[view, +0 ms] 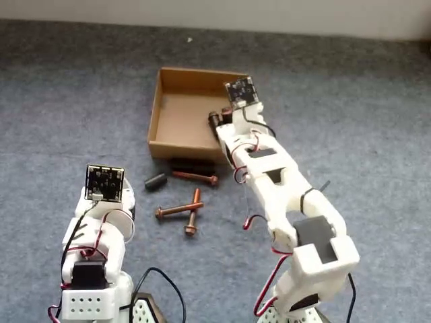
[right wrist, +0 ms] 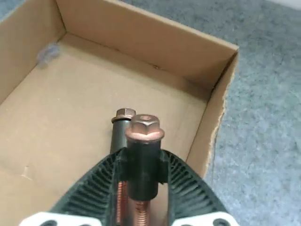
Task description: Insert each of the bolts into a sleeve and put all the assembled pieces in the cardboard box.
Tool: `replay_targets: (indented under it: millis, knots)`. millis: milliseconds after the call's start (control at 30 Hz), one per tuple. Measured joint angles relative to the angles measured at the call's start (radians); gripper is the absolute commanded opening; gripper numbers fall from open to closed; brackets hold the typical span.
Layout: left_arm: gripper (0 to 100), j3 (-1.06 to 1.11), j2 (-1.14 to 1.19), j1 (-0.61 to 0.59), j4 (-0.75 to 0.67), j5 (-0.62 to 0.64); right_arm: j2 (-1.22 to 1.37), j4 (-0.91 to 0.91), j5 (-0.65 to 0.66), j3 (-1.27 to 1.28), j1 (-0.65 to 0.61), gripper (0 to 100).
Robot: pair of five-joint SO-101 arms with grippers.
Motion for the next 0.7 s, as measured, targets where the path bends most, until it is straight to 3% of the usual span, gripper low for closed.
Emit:
replay_targets:
  millis: [267, 400, 700]
  knots:
    - [1, 0.000, 0.000, 0.000, 0.000, 0.000, 0.110, -0.046, -0.003, -0.081, 0.000, 6.1]
    - [1, 0.000, 0.000, 0.000, 0.000, 0.000, 0.114, 0.046, -0.003, -0.127, -0.002, 13.5]
    - [1, 0.000, 0.000, 0.000, 0.000, 0.000, 0.114, 0.215, 0.000, -0.206, -0.003, 13.8]
